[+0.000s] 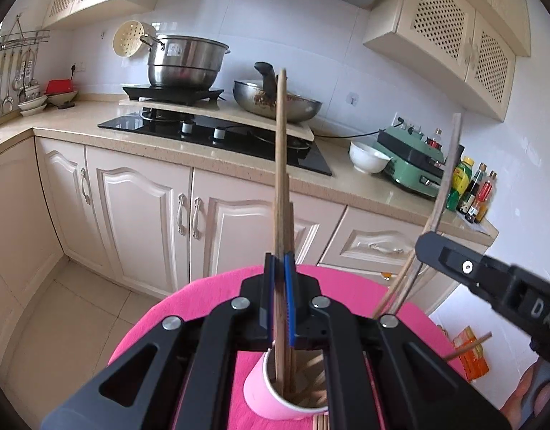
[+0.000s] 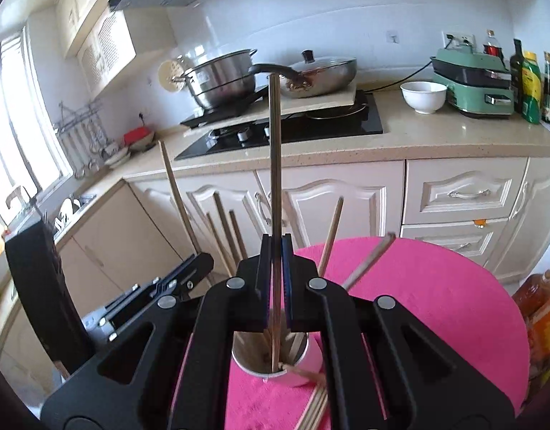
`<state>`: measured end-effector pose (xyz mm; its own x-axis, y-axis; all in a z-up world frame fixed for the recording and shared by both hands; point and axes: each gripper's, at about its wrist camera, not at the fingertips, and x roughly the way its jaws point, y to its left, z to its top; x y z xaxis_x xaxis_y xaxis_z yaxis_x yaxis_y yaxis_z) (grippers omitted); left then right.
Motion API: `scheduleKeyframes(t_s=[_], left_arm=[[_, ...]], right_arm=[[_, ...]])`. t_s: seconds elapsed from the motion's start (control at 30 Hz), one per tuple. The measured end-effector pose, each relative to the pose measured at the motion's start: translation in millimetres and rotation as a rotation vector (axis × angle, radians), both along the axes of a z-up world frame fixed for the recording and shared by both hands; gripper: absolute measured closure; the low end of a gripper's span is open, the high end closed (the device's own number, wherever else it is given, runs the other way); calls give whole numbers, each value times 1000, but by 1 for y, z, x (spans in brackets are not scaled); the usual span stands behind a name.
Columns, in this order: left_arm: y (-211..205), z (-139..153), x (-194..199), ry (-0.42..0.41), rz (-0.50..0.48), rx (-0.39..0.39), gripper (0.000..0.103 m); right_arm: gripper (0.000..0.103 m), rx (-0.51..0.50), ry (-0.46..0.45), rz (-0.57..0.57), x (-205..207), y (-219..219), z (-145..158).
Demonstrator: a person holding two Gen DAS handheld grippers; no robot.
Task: Organize utensils
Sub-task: 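Lift the chopstick with the left gripper and insert it into the pink cup, then open the left gripper to release the chopstick and pull back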
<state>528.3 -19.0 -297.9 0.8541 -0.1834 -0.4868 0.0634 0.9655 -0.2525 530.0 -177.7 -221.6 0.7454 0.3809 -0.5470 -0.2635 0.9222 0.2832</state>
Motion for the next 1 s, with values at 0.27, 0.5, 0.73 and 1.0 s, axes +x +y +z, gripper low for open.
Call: scheduleKeyframes(t_s=[0.27, 0.5, 0.73, 1.0], left_arm=[[4, -9, -11, 33, -13, 1, 97], [1, -12, -18, 95, -61, 6, 91], [6, -3, -33, 107, -23, 41, 76], [16, 9, -49, 112, 50, 132, 72]], right_arm=[[97, -41, 15, 28, -12, 2, -9], [97, -76, 20, 42, -22, 6, -13], [97, -97, 34, 57, -28, 10, -19], [97, -122, 45, 66, -34, 15, -27]])
